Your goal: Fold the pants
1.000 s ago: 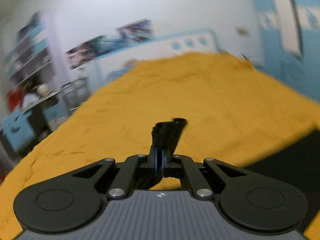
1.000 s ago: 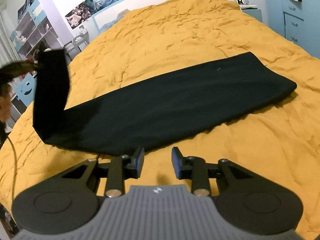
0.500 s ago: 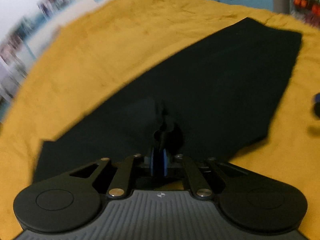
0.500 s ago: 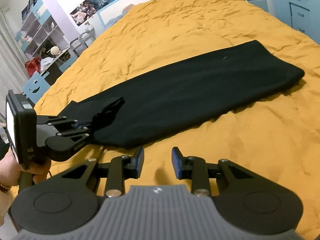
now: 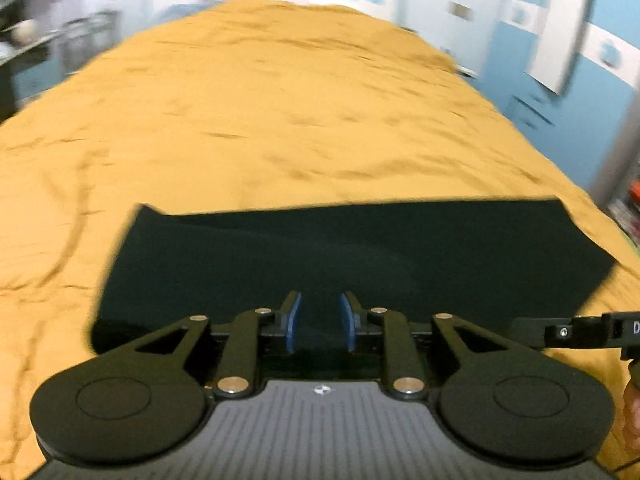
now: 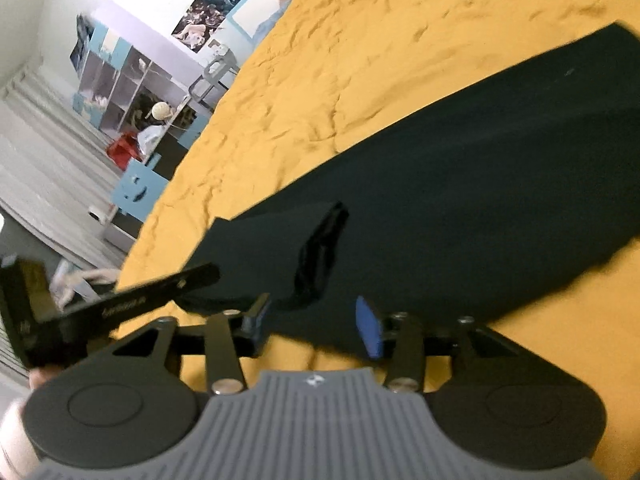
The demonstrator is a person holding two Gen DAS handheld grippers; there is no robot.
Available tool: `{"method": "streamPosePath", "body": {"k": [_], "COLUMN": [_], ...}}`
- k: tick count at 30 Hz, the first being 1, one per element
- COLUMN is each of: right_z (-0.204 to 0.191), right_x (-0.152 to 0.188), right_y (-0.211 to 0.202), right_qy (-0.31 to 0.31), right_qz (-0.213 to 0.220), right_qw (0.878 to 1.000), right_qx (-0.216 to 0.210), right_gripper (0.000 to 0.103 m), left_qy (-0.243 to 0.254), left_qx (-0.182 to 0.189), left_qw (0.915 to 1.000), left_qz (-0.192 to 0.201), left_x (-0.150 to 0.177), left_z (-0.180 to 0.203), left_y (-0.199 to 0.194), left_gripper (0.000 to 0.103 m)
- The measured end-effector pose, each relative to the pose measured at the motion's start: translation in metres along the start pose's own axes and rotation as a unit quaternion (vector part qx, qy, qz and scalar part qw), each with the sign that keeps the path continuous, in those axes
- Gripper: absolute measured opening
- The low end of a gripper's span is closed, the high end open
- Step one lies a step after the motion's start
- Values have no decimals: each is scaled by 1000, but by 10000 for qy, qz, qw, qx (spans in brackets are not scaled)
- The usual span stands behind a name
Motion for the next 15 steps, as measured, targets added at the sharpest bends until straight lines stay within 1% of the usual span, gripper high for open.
{"method": "streamPosePath", "body": {"k": [3,5,6,7,8,11,12,13,15], "right_z": [6,11,14,15,15,13,10,8,-1], "right_x": [-15,-20,-23,-25,-27,-29,-30,-31,-35], "right_y": [39,61,72,79,87,101,105,107,106], "right_qy": [613,887,976,1041,1105,1297,1335,1325,1116], "right_qz": [-254,-348,-366,-353,-346,-351,-359,-358,-231], "right_qw": [9971,9946,9938,9932,9924,9892,9886,9889,9925], "right_qx": [-377,-410,-397,-386,-415,-584,-601,-578,-450], "right_gripper": [52,52,49,44,42,25,11,1,0], "left_qy": [-448,-712,-805,-868,-928,-1101,-1172,-1267,-1453], "left_qx": [-80,-108,-127,-153,-186,-307,-343,-377,-448], "left_qw": [9989,9970,9962,9954,9947,9922,9912,9898,9866], "left_qz": [145,270,321,362,406,495,519,539,591], "left_x": [-4,-4,-4,-6,-5,-2,0,2,6], "left_z": [-22,-36,-42,-46,-52,-68,-72,-79,-87], "left_y": [-4,-10,-12,-14,-18,-23,-27,-30,-37], "left_gripper": [28,30,30,31,33,34,34,34,34]}}
Point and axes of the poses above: each gripper's, at about its wrist camera, not at the fingertips, and y roughly the way its jaws point, z to its right, x to its underside, the point moved 6 cm from there along y, roughly the way its jaws point, and after that the axes turned 2 degrees about -y, right-handed, at the moved point
